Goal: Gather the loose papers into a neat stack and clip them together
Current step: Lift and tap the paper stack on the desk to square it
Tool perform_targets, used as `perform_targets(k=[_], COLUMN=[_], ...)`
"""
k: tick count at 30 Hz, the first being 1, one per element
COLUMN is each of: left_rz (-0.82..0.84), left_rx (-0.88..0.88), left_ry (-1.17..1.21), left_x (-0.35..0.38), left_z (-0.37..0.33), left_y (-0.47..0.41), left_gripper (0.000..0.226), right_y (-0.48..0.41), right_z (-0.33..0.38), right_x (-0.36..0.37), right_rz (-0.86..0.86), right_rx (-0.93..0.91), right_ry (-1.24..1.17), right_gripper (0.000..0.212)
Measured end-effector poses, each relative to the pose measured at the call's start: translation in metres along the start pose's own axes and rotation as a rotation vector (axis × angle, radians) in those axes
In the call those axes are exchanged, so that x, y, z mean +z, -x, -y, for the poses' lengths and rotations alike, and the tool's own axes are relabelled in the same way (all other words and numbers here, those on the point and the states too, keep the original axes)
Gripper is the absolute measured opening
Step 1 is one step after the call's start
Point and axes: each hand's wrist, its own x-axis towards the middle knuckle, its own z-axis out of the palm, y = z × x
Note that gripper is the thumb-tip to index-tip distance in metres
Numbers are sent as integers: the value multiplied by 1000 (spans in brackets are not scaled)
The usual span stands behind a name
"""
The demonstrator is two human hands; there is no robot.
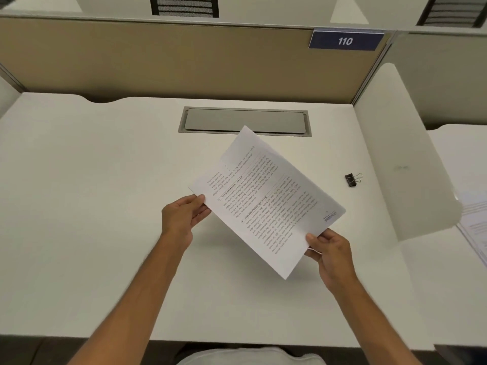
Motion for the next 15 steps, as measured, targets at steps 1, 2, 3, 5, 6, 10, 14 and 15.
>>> perform_targets(k=[1,2,3,5,6,10,14,15], left_rz=[-12,-20,-26,-34,-34,-16,24,42], left_rx=[3,9,18,42,56,105,164,173], left_ry=[-6,-13,-23,-56,-79,-189,-340,-371], left_x=[2,4,7,11,13,25,44,49], left_z=[0,0,0,-2,-3,-8,-10,-10], left_y=[-1,-2,-4,-7,-10,-22,-31,-33], left_gripper=[11,12,12,14,18,16,15,16], right_y=[5,10,15,27,33,56,73,76], right_z=[-4,-9,-12,-17,-19,-28,-39,-42], right_x=[-1,-1,-1,3,5,12,18,19], right_rz=[-9,-13,-15,-8,-5,-19,-75,-92], right_rx=[3,6,10,17,21,57,96,101], right_ry=[-19,-40,-62,-107,-127,-181,-203,-211], right_gripper=[30,31,32,33,34,34,32,32])
